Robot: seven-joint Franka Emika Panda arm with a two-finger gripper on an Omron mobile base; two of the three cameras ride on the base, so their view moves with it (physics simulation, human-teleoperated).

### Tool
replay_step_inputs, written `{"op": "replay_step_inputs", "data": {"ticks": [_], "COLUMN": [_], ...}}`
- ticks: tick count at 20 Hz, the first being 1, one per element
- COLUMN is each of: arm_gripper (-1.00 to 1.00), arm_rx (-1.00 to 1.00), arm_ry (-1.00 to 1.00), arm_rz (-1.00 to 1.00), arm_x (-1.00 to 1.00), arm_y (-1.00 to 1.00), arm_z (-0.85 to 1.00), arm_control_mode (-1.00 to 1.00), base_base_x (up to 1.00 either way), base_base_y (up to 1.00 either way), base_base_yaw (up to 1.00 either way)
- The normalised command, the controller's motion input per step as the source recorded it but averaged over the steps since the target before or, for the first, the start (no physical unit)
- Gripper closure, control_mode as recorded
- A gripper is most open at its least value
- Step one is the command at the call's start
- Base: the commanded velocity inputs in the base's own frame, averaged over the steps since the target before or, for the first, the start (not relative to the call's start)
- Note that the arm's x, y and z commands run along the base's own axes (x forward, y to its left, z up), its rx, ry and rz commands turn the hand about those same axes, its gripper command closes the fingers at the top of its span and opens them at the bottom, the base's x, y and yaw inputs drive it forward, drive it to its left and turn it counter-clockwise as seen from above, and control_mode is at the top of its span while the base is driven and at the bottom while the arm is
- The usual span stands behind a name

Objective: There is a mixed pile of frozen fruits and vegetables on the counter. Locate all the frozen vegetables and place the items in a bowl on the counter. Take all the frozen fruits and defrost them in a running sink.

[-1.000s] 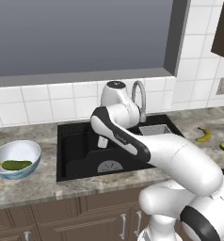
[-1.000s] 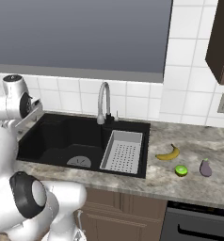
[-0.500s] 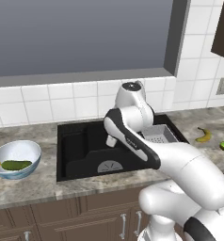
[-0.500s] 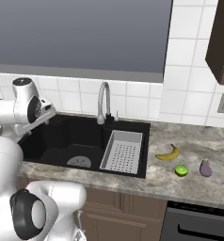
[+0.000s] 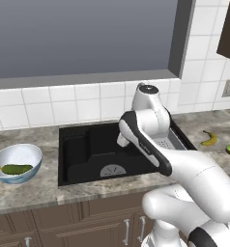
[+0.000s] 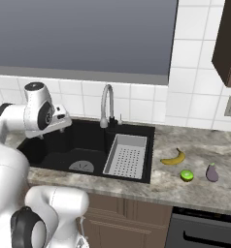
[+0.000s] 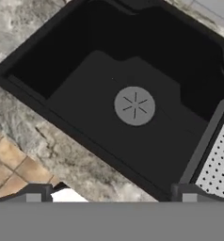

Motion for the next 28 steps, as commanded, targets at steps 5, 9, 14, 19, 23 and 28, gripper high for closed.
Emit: {"op": "replay_step_inputs", "data": {"ticks": [5,9,14,19,23,28], "arm_gripper": [-1.0,-1.0,-1.0,-1.0,-1.0,-1.0], "arm_rx": [0.09,0.08,0.04,0.0,0.0,0.02], "arm_ry": [0.04,0.03,0.01,0.0,0.0,0.02], "arm_rz": [-0.35,-0.32,-0.27,-0.23,-0.11,-0.07], "arm_x": [-0.03,-0.01,0.01,0.15,0.16,0.11], "arm_y": [-0.28,-0.19,-0.19,-0.23,-0.34,-0.45], "arm_z": [0.0,0.0,-0.01,-0.08,-0.06,-0.03], "arm_control_mode": [-1.0,-1.0,-1.0,-1.0,-1.0,-1.0], "base_base_x": [0.0,0.0,0.0,0.0,0.0,0.0], "base_base_y": [0.0,0.0,0.0,0.0,0.0,0.0], "base_base_yaw": [0.0,0.0,0.0,0.0,0.0,0.0]}}
